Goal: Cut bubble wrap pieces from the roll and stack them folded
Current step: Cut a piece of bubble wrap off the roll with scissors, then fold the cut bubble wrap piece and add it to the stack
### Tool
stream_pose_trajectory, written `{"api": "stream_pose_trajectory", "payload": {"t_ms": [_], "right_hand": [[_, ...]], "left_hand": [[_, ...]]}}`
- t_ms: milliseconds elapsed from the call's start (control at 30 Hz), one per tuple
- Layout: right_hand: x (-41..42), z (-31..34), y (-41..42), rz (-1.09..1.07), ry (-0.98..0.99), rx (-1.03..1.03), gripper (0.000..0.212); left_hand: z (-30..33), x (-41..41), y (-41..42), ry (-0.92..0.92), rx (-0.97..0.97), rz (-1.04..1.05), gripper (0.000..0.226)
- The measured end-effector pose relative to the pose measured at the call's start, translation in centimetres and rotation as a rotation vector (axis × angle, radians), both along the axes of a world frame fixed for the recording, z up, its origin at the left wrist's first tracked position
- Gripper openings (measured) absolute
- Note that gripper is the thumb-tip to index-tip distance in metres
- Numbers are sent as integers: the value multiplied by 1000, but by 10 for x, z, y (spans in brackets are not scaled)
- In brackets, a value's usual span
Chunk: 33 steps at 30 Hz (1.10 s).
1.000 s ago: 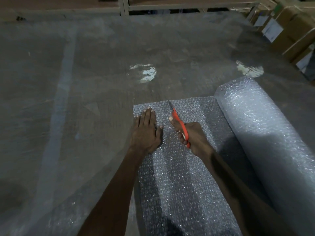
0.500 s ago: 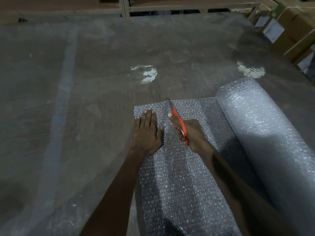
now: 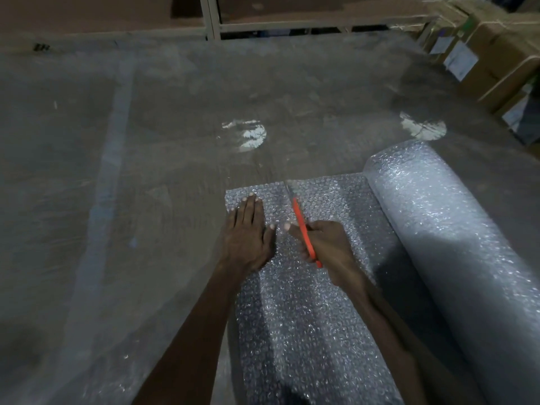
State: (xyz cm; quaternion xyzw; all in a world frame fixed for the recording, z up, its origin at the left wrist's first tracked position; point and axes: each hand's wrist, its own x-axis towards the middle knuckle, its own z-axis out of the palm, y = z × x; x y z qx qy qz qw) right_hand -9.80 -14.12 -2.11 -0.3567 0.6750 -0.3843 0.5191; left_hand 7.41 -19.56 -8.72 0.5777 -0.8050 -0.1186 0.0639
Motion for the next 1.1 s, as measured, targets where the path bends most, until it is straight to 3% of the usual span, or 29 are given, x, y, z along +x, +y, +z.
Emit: {"api": "stream_pose_trajectory", "payload": {"t_ms": [167, 333, 600, 867, 1000, 1100], "right_hand": [[-3, 14, 55, 24, 92, -86, 3], [-7, 29, 101, 2, 521, -238, 11], [-24, 8, 125, 138, 1050, -170, 36], [-27, -16, 138, 275, 1155, -191, 39], [-21, -26, 153, 214, 1124, -407, 22], [-10, -40, 169, 237, 1077, -637, 34]], "left_hand": [[2, 20, 21, 58, 6, 42, 80], [14, 27, 74, 166, -25, 49, 81], [3, 22, 169, 198, -43, -37, 72], [8, 12, 229, 73, -23, -38, 72], [1, 18, 248, -50, -27, -1, 69], [0, 25, 255, -92, -29, 35, 70]]}}
